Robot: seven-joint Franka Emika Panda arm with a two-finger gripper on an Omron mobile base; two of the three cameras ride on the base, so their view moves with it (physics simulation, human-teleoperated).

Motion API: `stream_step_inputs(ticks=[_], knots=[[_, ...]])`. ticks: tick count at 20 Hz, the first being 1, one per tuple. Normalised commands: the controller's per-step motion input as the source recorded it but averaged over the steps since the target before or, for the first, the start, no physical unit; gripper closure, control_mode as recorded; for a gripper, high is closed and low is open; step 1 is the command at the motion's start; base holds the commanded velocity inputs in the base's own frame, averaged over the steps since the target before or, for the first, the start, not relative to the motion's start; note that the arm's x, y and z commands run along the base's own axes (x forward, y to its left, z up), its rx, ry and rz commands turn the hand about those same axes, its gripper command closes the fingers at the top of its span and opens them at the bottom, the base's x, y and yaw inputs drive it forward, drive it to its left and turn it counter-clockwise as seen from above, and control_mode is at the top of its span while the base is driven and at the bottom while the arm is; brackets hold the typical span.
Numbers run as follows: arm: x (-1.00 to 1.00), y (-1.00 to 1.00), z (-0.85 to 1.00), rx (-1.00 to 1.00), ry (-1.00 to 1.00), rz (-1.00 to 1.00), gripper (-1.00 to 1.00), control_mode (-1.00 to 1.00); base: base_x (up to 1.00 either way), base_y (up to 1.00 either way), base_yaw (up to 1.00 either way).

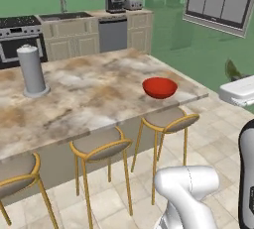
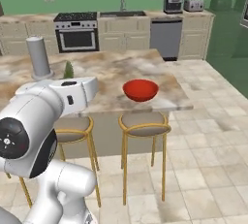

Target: There is a bowl on the dining counter. Grab a lemon wedge from the fridge and place it in the bowl. Then get the liquor bottle and glass cup from the cabinet and place them next to the bowl.

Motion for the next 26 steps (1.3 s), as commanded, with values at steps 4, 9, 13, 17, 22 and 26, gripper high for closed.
stream_step_inputs(ticks=[4, 9, 13, 17, 22, 26], knots=[[0.0, 0.0, 0.0, 0.0, 0.0, 0.0, 1.0, 1.0, 0.5, -0.54, 0.3], [0.0, 0.0, 0.0, 0.0, 0.0, 0.0, 1.0, 1.0, 0.74, -0.41, 0.25], [0.0, 0.0, 0.0, 0.0, 0.0, 0.0, 1.0, 1.0, 0.74, -0.2, 0.1], [0.0, 0.0, 0.0, 0.0, 0.0, 0.0, 1.0, 1.0, 0.76, -0.25, 0.13], [0.0, 0.0, 0.0, 0.0, 0.0, 0.0, 1.0, 1.0, 0.52, -0.63, 0.27], [0.0, 0.0, 0.0, 0.0, 0.0, 0.0, 1.0, 1.0, 0.39, -0.71, 0.31]])
